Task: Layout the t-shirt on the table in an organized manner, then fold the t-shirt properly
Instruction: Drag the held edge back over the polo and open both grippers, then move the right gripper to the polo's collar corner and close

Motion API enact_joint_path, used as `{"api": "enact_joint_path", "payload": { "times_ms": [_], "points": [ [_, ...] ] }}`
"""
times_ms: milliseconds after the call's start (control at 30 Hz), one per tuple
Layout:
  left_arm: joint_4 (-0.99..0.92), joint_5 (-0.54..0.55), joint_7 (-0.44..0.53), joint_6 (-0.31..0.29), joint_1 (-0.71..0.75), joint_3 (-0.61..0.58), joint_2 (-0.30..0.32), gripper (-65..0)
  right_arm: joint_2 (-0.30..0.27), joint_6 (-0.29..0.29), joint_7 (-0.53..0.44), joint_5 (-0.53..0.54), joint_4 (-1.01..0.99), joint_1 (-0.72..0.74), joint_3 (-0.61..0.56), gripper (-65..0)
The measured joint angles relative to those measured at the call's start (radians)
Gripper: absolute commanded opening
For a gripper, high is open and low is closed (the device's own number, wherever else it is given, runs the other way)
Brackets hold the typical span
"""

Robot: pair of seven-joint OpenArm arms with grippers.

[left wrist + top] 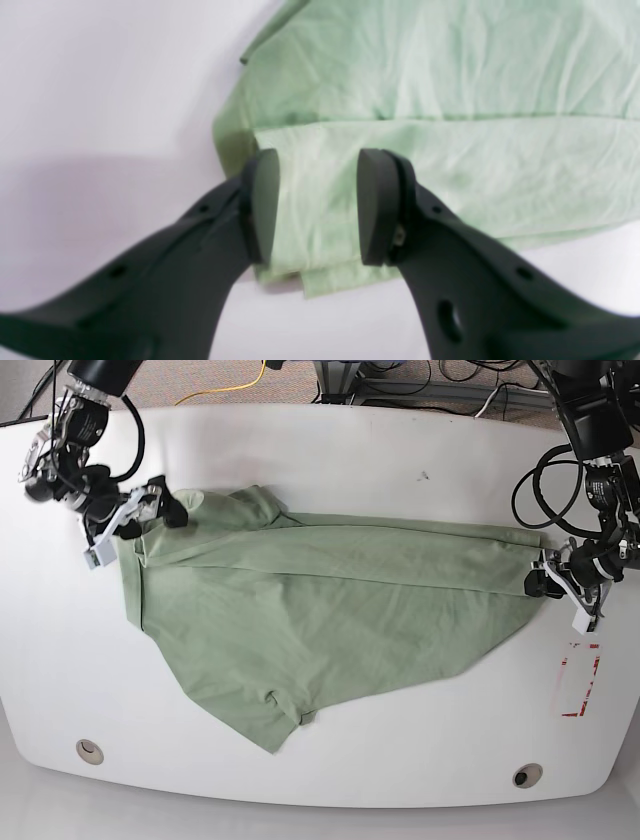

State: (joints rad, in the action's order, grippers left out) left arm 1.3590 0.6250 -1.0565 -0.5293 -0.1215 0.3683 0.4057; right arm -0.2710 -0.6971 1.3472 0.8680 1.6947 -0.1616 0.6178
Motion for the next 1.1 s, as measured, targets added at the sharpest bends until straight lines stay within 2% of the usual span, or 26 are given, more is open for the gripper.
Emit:
{"api": "enact_joint_path", "payload": {
  "times_ms": [200,300,400,800,967,1100],
  "points": [
    [0.098,-0.003,0.003,-0.003,0.001,0.017,0.037,-41.1,0.015,0.000,-0.018,-0.001,0.014,-0.074,0.000,-2.2],
    [0.145,0.007,0.011,-0.003,0.006,0.043,0.034,-41.1,0.018,0.001,-0.082,-0.003,-0.018,-0.092,-0.003,-2.2],
    [0.187,0.007,0.009,-0.004,0.023,0.069,0.031,-41.1,0.019,0.001,-0.106,-0.004,-0.056,-0.098,-0.004,-2.2],
    [0.267,0.003,0.002,-0.003,0.033,0.083,0.032,-41.1,0.018,-0.002,-0.136,0.020,-0.173,-0.037,-0.006,-2.2],
    [0.267,0.002,0.001,-0.003,0.036,0.083,0.033,-41.1,0.014,-0.005,-0.135,0.031,-0.170,-0.041,-0.063,-2.2],
    [0.267,0.003,0.002,-0.003,0.035,0.083,0.032,-41.1,0.043,-0.006,-0.127,0.062,-0.163,-0.037,-0.082,-2.4]
  ]
}}
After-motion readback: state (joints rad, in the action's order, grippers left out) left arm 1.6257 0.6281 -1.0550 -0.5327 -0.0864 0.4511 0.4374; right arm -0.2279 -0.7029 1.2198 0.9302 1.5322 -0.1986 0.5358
